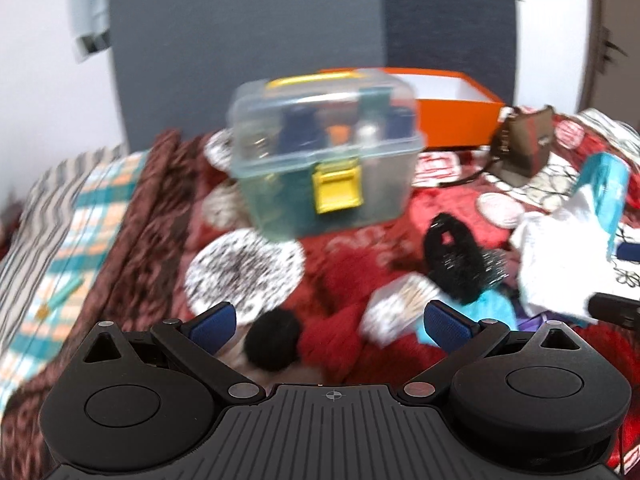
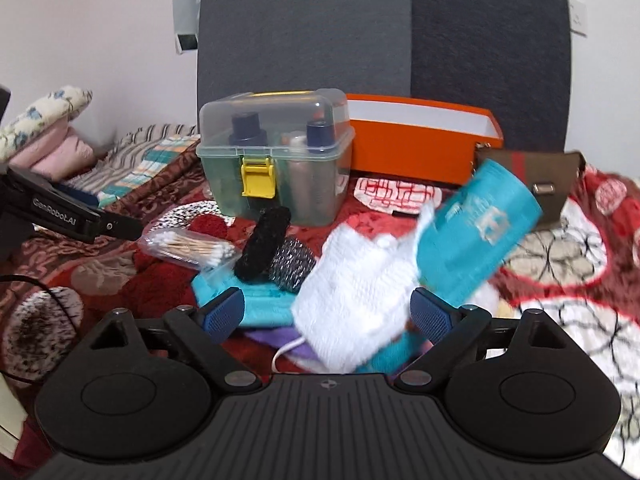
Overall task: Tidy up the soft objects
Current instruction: 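Grasp the clear cotton swab bag with the left tool while the right tool grasps the white item, then carry both held items up and over to the open orange box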
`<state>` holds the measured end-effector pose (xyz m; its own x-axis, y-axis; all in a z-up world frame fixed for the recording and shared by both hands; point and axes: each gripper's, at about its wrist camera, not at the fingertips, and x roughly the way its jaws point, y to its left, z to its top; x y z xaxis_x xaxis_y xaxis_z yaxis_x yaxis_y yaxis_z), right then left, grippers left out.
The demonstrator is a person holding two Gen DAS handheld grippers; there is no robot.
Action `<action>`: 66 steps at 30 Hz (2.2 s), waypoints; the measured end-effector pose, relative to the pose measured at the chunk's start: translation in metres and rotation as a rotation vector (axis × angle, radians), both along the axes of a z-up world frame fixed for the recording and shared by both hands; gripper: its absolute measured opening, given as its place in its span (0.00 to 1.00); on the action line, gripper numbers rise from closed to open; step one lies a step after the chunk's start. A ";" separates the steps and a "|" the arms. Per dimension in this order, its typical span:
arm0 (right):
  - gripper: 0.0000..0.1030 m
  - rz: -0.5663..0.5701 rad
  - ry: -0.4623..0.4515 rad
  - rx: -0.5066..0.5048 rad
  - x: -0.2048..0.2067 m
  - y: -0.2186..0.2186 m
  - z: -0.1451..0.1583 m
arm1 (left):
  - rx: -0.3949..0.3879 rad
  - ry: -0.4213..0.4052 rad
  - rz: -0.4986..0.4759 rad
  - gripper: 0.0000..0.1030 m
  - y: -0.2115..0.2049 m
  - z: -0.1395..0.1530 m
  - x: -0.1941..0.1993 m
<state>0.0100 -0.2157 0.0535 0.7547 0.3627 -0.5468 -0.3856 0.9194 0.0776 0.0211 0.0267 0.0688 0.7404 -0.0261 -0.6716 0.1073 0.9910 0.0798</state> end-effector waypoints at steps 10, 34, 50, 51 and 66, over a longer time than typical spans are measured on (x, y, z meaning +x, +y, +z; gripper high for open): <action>0.85 -0.027 -0.081 -0.178 0.026 0.020 -0.014 | 0.057 0.058 -0.140 1.00 -0.035 -0.031 0.042; 0.06 -0.082 -0.222 -0.133 0.011 0.008 0.013 | 0.019 -0.034 -0.142 0.83 -0.033 -0.009 0.025; 0.06 -0.281 -0.184 0.163 0.050 -0.080 0.072 | -0.009 -0.099 0.015 0.83 0.025 0.025 0.040; 0.06 -0.295 -0.183 0.161 0.052 -0.085 0.071 | -0.008 -0.098 0.025 0.83 0.029 0.025 0.043; 0.06 -0.312 -0.099 0.162 0.098 -0.110 0.076 | -0.013 -0.086 0.146 0.83 0.082 0.035 0.081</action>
<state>0.1079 -0.3252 0.1290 0.8892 0.1824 -0.4196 -0.1015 0.9729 0.2077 0.1025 0.1086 0.1038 0.7915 0.0775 -0.6062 -0.0443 0.9966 0.0696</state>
